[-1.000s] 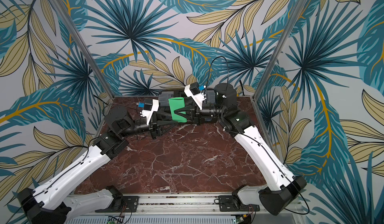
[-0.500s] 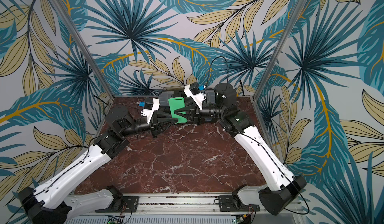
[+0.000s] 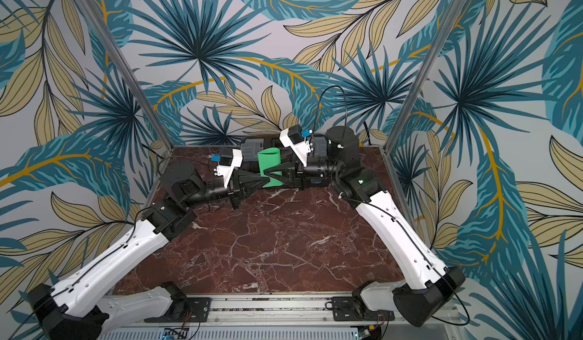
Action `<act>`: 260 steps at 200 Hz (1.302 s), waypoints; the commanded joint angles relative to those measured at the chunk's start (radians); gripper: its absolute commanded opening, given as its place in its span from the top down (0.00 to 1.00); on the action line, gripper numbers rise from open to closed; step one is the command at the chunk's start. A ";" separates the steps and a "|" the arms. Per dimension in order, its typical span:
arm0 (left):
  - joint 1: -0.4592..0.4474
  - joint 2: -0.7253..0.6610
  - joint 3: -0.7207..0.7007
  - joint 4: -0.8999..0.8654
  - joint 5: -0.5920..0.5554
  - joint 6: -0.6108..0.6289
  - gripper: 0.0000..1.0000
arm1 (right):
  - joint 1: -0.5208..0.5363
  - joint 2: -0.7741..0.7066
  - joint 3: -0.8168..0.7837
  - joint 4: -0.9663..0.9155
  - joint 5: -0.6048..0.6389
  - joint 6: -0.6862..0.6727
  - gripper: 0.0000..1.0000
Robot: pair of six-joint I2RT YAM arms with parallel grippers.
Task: Fold the square paper along the opposite sides
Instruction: Fold the paper, then smooth out the paper.
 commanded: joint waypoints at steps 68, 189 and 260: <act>-0.002 -0.036 0.047 0.016 -0.002 0.006 1.00 | 0.002 -0.068 -0.001 -0.175 -0.053 -0.180 0.67; -0.002 -0.057 0.050 0.058 0.080 -0.046 1.00 | -0.027 -0.037 0.022 -0.220 -0.087 -0.218 0.72; -0.002 -0.037 0.057 0.048 0.069 -0.036 1.00 | -0.032 -0.047 0.019 -0.223 -0.115 -0.229 0.98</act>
